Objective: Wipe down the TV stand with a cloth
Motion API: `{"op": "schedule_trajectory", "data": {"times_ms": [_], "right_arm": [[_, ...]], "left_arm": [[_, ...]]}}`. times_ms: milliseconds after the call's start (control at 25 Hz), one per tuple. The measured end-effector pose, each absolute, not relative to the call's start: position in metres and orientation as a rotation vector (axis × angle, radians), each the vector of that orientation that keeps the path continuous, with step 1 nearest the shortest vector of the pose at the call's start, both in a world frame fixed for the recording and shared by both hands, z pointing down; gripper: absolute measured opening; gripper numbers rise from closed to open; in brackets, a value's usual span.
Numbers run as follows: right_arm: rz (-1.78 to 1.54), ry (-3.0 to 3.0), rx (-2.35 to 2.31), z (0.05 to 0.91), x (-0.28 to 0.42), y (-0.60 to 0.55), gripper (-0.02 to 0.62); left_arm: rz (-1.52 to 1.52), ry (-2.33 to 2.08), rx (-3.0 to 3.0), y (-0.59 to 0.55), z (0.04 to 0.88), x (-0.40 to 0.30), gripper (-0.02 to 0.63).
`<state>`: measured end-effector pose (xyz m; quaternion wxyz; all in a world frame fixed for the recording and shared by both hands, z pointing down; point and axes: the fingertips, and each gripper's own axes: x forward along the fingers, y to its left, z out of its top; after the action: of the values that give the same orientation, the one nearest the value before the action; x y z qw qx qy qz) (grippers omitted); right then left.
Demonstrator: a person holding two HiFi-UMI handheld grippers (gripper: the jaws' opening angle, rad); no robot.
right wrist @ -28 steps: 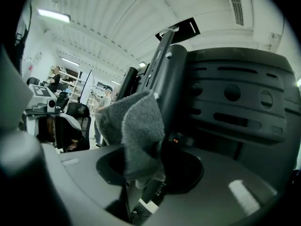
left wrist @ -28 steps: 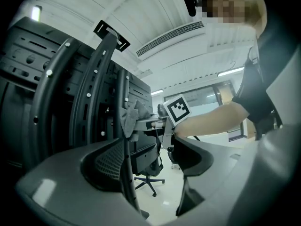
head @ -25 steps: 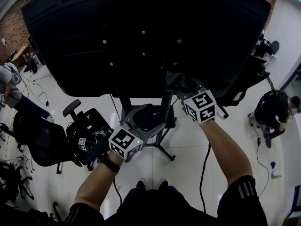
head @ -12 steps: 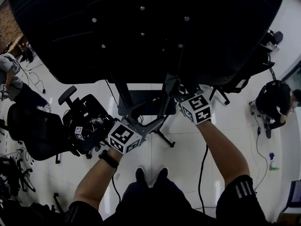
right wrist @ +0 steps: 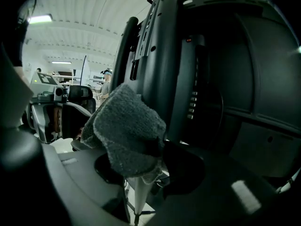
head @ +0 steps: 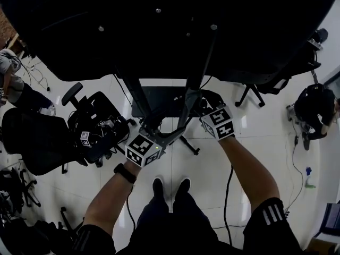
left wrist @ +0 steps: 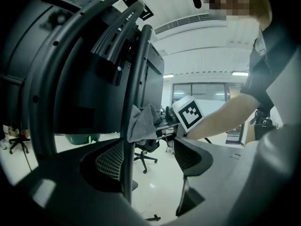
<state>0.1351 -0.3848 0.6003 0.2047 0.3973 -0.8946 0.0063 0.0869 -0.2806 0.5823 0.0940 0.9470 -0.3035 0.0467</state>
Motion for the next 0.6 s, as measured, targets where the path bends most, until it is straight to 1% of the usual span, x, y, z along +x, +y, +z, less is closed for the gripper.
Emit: {"op": "schedule_trajectory", "data": {"times_ms": [200,600], "right_arm": [[0.087,-2.492,1.070,0.650,0.134,-0.387,0.196],[0.221,-2.414,1.005,0.774,0.135,-0.387,0.197]], "left_arm": [[0.200,-0.898,2.771,-0.289,0.631,0.091,0.350],[0.307,-0.888,2.692,-0.295,0.733,0.091,0.350]]}}
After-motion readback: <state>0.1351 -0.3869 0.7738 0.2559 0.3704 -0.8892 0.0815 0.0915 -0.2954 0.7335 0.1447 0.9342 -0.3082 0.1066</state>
